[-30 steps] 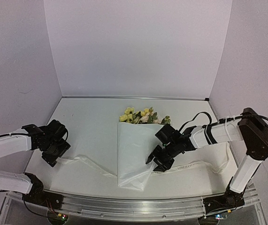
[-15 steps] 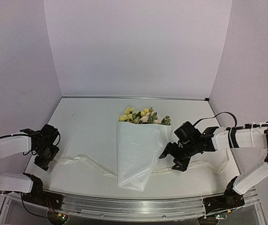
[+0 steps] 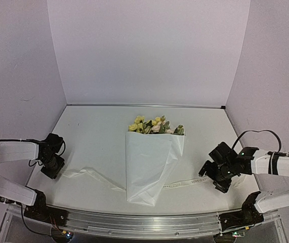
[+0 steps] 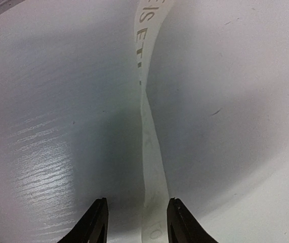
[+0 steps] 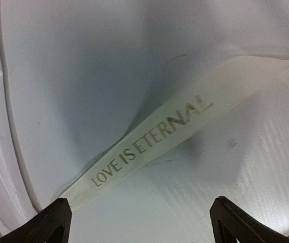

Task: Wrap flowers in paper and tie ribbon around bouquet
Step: Pick up the left side of the ribbon at the center of the board.

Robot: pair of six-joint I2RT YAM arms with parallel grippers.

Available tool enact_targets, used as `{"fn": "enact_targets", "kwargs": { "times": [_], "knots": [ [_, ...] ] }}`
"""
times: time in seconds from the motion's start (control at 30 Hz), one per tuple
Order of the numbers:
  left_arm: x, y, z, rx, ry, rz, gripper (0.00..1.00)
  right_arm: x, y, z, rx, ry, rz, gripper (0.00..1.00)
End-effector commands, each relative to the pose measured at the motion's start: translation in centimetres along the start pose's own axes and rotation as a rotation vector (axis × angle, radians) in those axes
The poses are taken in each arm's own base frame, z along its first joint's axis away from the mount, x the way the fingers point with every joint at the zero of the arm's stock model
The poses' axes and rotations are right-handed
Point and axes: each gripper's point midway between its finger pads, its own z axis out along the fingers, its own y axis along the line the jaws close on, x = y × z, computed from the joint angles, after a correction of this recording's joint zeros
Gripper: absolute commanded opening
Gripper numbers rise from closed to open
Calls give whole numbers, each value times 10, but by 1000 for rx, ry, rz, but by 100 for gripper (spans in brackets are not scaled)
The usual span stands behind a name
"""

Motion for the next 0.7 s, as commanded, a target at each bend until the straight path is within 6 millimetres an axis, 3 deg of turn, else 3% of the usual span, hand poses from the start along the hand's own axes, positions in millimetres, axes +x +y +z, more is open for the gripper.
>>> {"fn": "enact_targets", "kwargs": {
  "times": [0.0,0.33,0.43,0.67],
  "knots": [
    [-5,-7,1,-14,-10,-4,38,-24,-36,-10,131,-136,85,98],
    [-10,-20,11,18,-9,38,10,-46,-29,10,170,-145,160,96],
    [-13,-23,12,29,-18,56,1,-52,-31,20,172,-160,190,89],
    [-23,-38,6,84,-55,103,0,-63,-40,32,186,-189,220,60]
  ]
}}
